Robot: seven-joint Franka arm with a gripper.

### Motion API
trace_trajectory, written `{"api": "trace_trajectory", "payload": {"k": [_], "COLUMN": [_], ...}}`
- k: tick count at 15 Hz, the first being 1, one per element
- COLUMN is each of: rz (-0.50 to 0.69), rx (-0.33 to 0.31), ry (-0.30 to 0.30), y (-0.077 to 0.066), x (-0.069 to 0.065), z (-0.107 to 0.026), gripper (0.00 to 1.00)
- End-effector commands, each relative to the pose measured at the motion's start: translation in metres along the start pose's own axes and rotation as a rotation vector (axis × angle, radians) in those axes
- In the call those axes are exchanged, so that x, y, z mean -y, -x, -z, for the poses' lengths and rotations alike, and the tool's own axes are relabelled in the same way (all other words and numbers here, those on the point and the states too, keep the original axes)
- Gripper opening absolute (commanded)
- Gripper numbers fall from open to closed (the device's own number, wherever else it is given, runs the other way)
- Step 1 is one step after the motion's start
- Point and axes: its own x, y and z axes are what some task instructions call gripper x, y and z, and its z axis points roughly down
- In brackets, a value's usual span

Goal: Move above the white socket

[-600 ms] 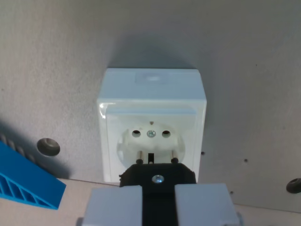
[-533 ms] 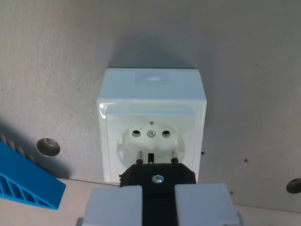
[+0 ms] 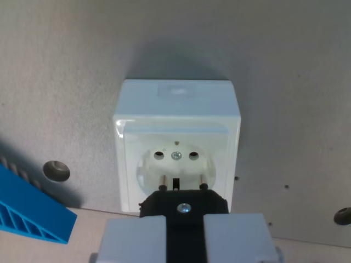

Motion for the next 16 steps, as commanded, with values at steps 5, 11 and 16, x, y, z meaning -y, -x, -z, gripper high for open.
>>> {"api": "trace_trajectory", "payload": {"k": [5, 11, 16], "rz": [0.001, 0.001, 0.002], "rx": [-0.008, -0.019, -0.034], "ry": [0.002, 0.005, 0.009], "y": [0.0004, 0.0012, 0.0025], "x": [0.0002, 0.0008, 0.0017], "z": [-0.0002, -0.0007, -0.0016], "gripper": [0.00, 0.00, 0.00]}}
